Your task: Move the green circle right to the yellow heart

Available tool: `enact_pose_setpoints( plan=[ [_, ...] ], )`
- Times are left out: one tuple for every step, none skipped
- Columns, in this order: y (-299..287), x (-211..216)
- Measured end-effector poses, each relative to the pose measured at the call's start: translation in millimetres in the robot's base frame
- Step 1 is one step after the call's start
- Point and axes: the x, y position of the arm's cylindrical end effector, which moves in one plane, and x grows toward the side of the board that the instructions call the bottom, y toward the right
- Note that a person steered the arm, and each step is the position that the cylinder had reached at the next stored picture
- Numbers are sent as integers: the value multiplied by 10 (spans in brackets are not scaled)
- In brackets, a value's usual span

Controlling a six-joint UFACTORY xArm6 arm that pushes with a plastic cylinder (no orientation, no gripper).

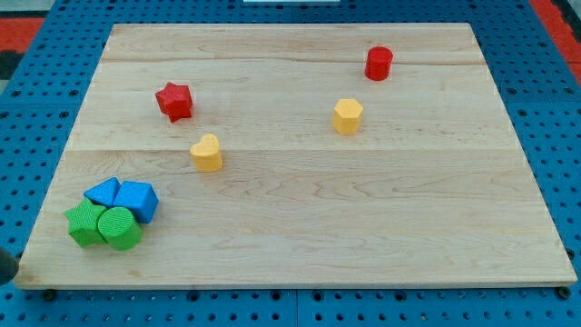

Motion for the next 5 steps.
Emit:
enact_pose_setpoints(
  plan=[
    [216, -155],
    [512, -299],
    [778, -411],
    [1219, -456],
    [1615, -457]
  ],
)
